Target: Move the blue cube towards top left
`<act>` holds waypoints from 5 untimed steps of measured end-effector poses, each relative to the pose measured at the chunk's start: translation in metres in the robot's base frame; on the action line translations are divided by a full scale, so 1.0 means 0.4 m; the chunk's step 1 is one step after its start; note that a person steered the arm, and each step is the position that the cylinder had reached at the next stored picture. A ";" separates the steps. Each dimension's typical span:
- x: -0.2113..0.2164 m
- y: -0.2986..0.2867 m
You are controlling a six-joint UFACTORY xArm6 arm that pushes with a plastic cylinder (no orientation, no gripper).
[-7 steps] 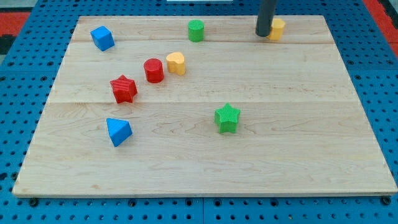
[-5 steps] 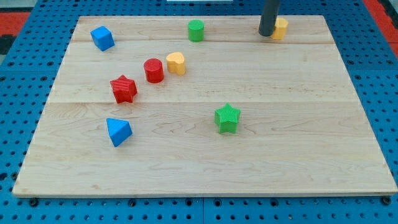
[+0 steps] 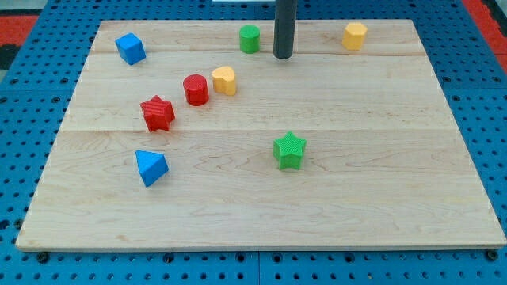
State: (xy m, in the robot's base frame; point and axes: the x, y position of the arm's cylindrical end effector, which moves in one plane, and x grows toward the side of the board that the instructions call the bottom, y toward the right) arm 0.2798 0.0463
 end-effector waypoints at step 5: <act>0.039 -0.458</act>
State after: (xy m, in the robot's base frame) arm 0.2952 -0.1369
